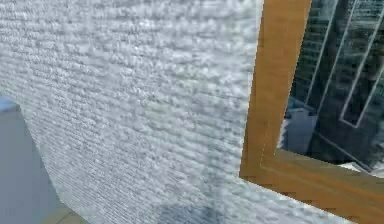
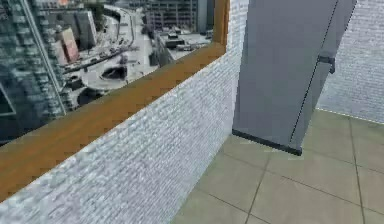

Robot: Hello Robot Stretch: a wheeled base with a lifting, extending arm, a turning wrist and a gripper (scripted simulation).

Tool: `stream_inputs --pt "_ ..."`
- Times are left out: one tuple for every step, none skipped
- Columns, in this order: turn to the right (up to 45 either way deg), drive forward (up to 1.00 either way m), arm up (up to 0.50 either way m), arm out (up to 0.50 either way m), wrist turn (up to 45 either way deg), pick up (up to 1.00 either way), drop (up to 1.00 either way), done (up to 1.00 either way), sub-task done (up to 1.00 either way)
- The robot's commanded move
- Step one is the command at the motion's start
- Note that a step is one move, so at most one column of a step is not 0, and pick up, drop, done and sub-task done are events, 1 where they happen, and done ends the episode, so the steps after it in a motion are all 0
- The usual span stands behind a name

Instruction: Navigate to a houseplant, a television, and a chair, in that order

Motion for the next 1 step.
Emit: stream_inputs --pt "-45.0 0.0 0.0 0.0 0.0 0.0 0.0 0.0 0.0"
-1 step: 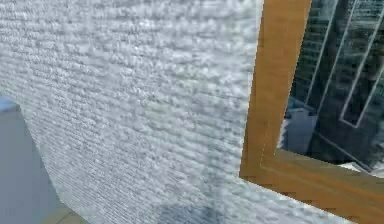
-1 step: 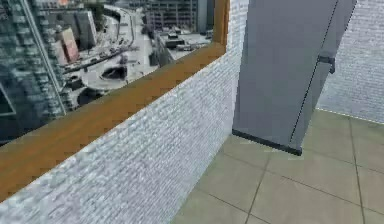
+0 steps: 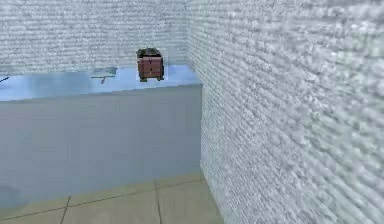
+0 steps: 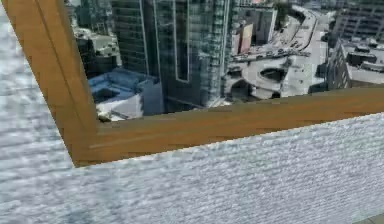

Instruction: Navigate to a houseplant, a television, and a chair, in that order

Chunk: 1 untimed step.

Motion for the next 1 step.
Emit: stream_inputs --pt "-45.0 0.0 0.0 0.0 0.0 0.0 0.0 0.0 0.0"
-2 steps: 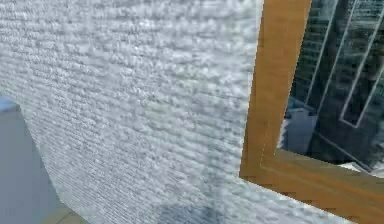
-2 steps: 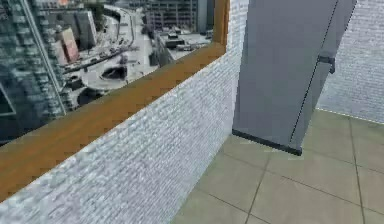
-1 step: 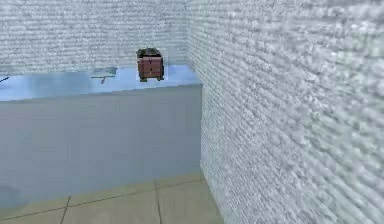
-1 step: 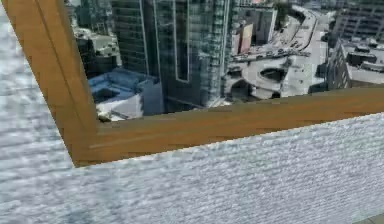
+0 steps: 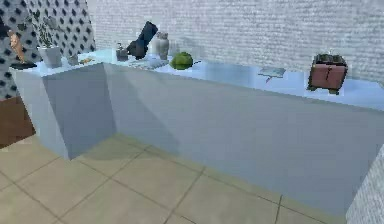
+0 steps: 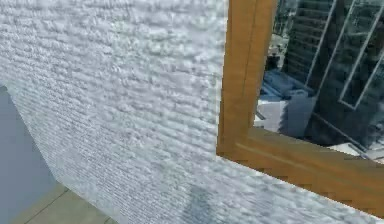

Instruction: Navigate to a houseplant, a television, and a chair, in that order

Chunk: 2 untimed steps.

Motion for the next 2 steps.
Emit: stream_inputs --pt "-45.0 0.0 0.0 0.0 0.0 0.0 0.0 0.0 0.0" --pt "-15.0 0.0 0.0 0.0 0.0 0.0 0.0 0.0 0.0"
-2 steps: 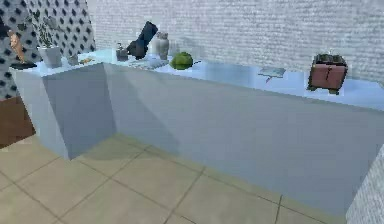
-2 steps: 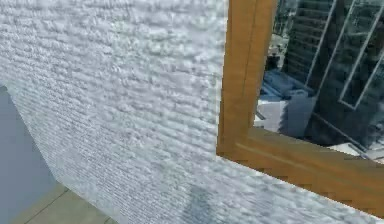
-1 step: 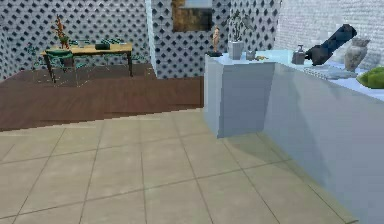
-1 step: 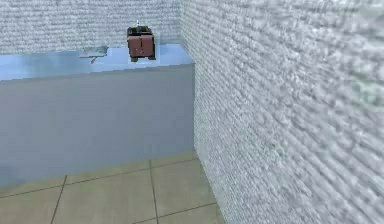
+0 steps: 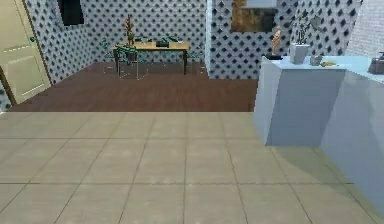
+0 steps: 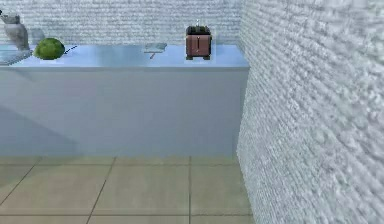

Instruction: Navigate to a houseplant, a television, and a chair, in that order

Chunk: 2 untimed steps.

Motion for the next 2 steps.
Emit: stream_inputs --pt "0.0 0.1 0.0 0.0 0.0 0.0 0.0 0.0 0.0" --pt "18.0 0.0 0.0 0.0 0.0 0.0 0.0 0.0 0.0"
